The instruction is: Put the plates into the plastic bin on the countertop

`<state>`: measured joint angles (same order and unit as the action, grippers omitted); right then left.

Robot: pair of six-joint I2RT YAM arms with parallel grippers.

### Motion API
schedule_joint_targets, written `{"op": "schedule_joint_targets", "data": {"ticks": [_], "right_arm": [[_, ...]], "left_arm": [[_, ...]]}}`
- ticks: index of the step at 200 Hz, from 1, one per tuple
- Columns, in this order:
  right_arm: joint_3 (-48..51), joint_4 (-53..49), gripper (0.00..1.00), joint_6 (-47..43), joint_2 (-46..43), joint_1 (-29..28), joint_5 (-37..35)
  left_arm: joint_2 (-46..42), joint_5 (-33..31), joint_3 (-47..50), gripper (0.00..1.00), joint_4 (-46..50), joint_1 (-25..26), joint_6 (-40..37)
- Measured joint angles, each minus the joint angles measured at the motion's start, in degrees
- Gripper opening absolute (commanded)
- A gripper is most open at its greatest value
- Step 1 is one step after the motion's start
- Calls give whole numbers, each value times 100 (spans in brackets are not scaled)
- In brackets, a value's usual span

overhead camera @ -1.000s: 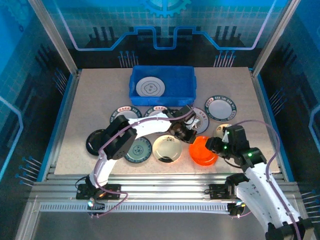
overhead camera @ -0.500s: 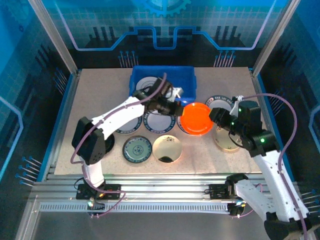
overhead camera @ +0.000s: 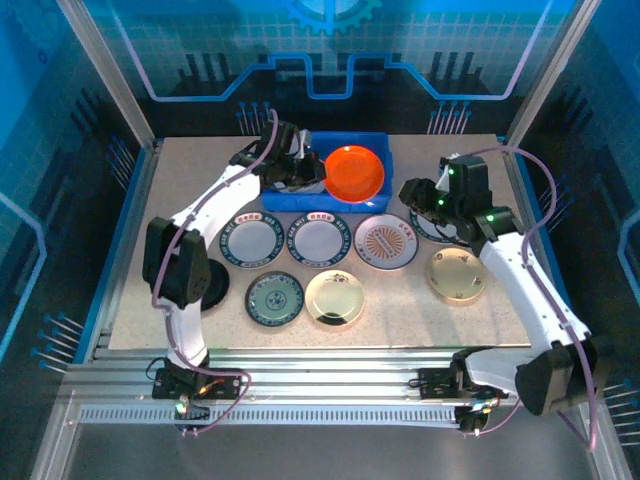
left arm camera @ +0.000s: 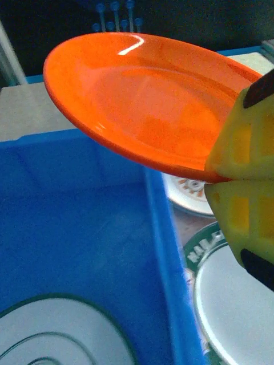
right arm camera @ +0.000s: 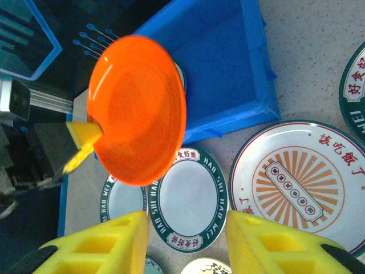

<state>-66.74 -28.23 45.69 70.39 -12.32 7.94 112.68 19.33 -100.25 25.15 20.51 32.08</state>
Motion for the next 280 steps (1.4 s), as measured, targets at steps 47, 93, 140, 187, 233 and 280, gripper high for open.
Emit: {"op": "schedule_joint_targets", "data": {"ticks": [47, 93, 140, 187, 233, 280], "right_arm": [[-179, 221, 41, 0, 745, 0, -2], [-197, 380, 41, 66, 1213, 0, -2], [-271, 437, 41, 87, 1386, 0, 2], [-282, 527, 41, 87, 1397, 0, 0], [-195, 586, 41, 111, 1394, 0, -2], [-24, 575, 42, 129, 1252, 0, -31]], "left_arm": [[1185, -28, -1399, 0, 50, -120, 258], [2197, -223, -2562, 0, 192, -133, 516], [2796, -518, -2835, 0, 273, -162, 704], [3316, -570, -3287, 0, 424, -181, 769], [3541, -610, -3563, 0, 520, -181, 767], [3613, -671, -3705, 0, 636, -181, 765]]}}
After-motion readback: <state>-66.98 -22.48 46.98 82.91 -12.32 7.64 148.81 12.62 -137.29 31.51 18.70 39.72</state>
